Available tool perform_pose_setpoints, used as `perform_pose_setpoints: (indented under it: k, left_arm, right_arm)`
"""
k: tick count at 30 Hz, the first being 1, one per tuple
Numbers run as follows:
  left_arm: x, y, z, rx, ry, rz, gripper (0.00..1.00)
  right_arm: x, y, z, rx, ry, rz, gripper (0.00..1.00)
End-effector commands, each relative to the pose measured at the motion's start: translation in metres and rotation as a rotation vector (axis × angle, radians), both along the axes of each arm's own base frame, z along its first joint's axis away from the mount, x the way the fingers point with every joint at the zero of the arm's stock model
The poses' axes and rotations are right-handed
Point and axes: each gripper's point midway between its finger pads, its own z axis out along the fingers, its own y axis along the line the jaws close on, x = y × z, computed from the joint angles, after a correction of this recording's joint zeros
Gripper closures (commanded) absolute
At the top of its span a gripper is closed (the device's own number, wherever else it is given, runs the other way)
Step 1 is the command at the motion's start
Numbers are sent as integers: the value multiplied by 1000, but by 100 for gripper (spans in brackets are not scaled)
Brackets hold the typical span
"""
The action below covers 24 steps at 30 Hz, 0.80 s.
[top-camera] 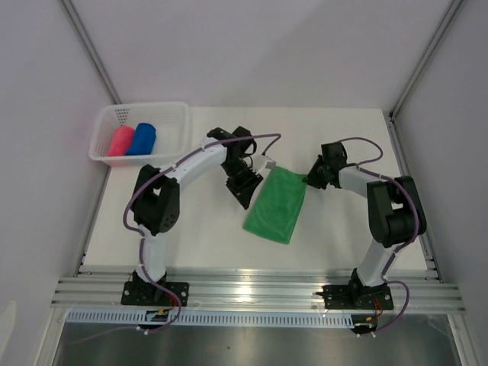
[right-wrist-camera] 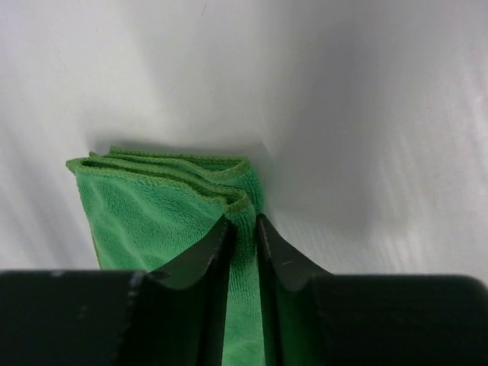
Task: Roll the towels
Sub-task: Fold the towel
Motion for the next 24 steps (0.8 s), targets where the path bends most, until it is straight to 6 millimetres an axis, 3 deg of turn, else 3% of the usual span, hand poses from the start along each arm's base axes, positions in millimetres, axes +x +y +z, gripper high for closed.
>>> perform_pose_setpoints:
  k: [1, 3, 8, 13, 17, 24]
  left_arm:
    - [-13, -14, -13, -14, 77, 24, 61]
    - [-25, -11, -22, 25, 67, 11, 60]
    - [-28, -13, -29, 45, 7, 16, 60]
    - [-45, -8, -46, 91, 36, -7, 59]
    - [-60, -9, -58, 95, 78, -16, 58]
    - [-60, -14, -55, 87, 62, -19, 59]
  right_arm:
    - [12, -19, 34, -90, -98, 89, 77]
    - [17, -24, 45, -150, -131, 188, 70]
    - [17, -12, 60, -158, -196, 348, 66]
    - [8, 4, 52, -82, -196, 390, 66]
    - [11, 0, 43, -105, -168, 373, 65]
    - [11, -7, 29, -147, -121, 361, 65]
